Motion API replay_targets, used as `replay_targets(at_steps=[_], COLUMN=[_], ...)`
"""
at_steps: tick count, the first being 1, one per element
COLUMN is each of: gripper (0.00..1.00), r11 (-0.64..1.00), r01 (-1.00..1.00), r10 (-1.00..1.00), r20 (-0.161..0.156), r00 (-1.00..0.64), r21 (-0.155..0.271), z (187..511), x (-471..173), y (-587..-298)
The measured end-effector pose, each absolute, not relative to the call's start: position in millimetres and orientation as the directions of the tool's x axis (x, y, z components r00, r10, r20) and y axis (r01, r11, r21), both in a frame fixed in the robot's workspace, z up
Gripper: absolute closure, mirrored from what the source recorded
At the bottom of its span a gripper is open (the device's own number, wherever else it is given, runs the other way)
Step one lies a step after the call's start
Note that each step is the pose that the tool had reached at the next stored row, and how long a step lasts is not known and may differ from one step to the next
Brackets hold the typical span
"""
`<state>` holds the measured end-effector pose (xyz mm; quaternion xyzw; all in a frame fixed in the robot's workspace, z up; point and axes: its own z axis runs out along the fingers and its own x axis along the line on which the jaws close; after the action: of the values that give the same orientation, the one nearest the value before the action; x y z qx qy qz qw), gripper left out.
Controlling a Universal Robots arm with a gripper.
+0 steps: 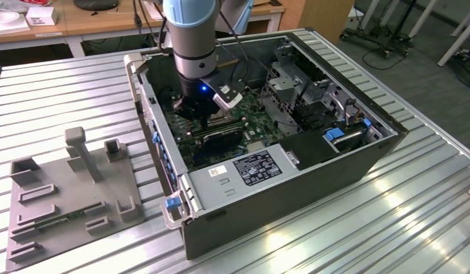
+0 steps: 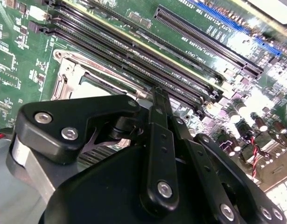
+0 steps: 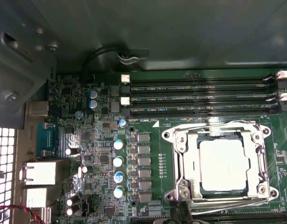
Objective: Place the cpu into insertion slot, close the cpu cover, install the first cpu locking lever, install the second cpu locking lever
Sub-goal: 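Install the second cpu locking lever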
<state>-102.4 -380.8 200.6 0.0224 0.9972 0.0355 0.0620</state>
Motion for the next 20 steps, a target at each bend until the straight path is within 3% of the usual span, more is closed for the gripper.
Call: replay_targets(at_steps=[20], gripper=[0.90], r11=[0.996], r01=[0.039], r10=[0.050], r20=[-0.147], r00=[-0.988], r21=[0.075], z=[196.3], x=[-110.4], y=[-378.7])
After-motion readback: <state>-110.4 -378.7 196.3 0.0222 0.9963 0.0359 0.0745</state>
